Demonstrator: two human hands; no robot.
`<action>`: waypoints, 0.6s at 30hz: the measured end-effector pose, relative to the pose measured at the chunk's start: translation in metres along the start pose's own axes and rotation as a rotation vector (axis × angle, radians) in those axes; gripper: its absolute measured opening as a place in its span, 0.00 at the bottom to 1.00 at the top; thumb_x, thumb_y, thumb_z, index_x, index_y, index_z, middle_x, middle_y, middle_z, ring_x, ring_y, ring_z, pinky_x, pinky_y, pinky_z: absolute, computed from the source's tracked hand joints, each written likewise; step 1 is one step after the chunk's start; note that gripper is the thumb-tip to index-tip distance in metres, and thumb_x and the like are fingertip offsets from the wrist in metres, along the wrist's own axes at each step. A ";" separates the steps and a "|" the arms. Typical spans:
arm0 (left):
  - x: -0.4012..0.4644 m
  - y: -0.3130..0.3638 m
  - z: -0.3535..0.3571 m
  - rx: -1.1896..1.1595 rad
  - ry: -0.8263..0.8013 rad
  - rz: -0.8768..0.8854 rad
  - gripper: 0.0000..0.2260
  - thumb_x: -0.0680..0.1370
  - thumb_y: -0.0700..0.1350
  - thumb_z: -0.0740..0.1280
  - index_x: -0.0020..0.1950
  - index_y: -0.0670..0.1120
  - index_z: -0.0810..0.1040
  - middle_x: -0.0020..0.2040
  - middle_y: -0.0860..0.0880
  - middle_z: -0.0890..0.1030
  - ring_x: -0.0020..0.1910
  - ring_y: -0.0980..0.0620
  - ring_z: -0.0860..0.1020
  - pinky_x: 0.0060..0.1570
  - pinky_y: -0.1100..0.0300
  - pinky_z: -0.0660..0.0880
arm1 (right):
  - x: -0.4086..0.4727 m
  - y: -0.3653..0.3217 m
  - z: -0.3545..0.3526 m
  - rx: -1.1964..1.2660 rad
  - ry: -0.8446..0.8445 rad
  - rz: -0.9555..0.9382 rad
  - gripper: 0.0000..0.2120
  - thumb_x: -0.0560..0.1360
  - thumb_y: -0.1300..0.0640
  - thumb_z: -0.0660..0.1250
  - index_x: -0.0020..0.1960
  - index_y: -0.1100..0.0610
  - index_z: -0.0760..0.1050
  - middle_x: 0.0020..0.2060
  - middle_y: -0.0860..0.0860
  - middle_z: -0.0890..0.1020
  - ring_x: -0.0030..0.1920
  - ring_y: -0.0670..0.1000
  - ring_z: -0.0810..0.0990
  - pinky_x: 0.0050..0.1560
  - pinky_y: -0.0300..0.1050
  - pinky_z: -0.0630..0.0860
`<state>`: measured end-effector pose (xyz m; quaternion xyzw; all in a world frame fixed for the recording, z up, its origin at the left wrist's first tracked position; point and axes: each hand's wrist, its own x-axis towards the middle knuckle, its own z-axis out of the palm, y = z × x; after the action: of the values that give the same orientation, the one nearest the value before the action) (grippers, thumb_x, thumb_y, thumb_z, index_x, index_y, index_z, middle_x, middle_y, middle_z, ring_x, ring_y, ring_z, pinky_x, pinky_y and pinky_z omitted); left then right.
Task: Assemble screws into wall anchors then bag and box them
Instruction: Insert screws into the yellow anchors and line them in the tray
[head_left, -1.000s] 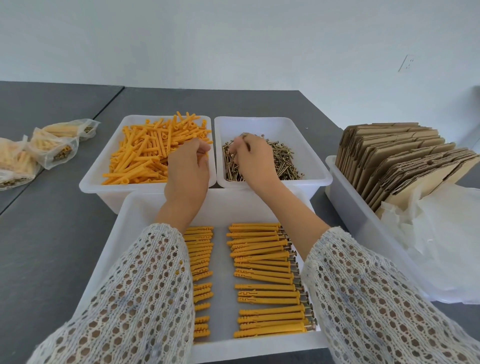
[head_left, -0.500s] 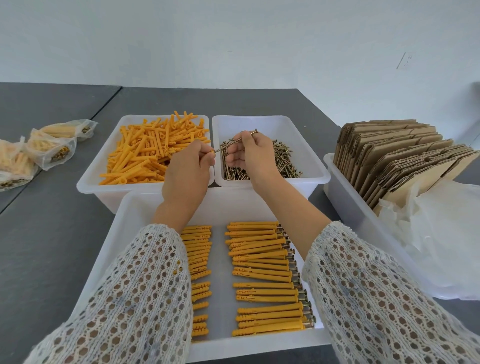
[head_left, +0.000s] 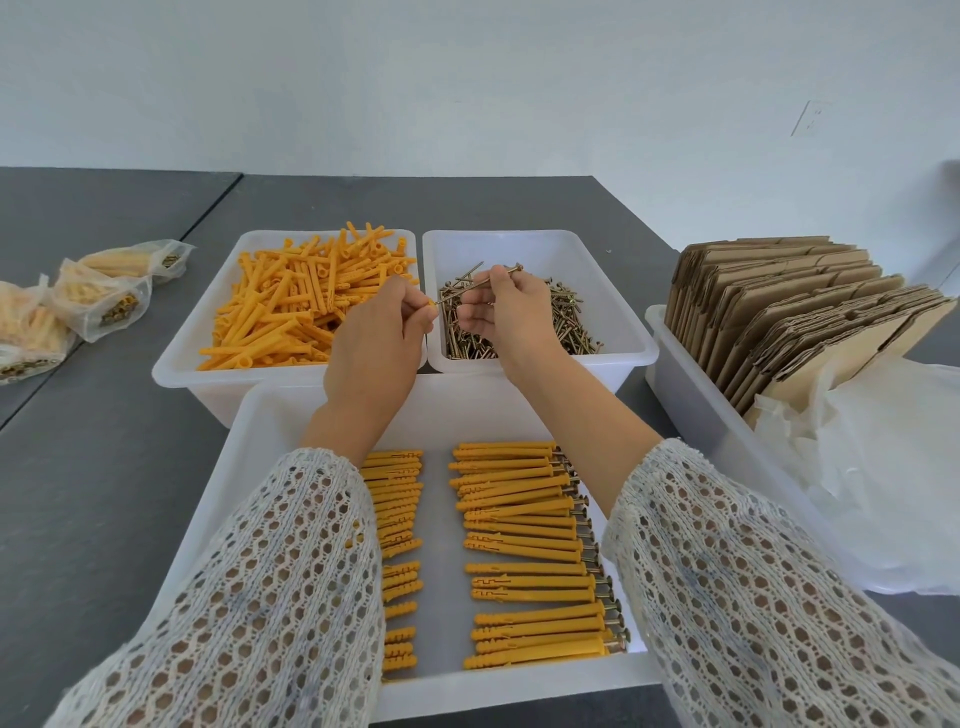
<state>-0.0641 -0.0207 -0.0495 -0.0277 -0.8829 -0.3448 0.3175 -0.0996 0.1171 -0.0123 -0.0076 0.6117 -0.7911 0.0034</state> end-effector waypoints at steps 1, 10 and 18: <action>0.000 0.000 0.000 0.000 -0.001 0.000 0.04 0.81 0.47 0.65 0.46 0.52 0.74 0.37 0.61 0.78 0.39 0.62 0.77 0.36 0.56 0.75 | 0.000 0.000 0.000 -0.016 -0.019 -0.009 0.13 0.85 0.60 0.53 0.48 0.64 0.74 0.33 0.56 0.78 0.27 0.51 0.77 0.32 0.43 0.78; -0.001 -0.001 0.000 0.035 0.038 0.002 0.04 0.82 0.49 0.65 0.48 0.51 0.74 0.39 0.58 0.79 0.38 0.58 0.77 0.32 0.55 0.73 | -0.004 0.002 0.004 -0.420 -0.270 -0.165 0.09 0.81 0.59 0.62 0.51 0.61 0.80 0.36 0.51 0.81 0.27 0.48 0.77 0.27 0.39 0.75; 0.004 0.025 -0.008 -0.318 0.099 0.087 0.05 0.82 0.43 0.63 0.48 0.45 0.72 0.38 0.52 0.80 0.37 0.54 0.78 0.41 0.49 0.76 | 0.004 -0.001 -0.005 -0.448 -0.155 -0.143 0.25 0.83 0.41 0.49 0.58 0.58 0.76 0.43 0.55 0.82 0.31 0.47 0.77 0.30 0.41 0.73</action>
<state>-0.0557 -0.0075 -0.0280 -0.0991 -0.7985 -0.4671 0.3667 -0.1041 0.1223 -0.0129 -0.1119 0.7677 -0.6309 -0.0077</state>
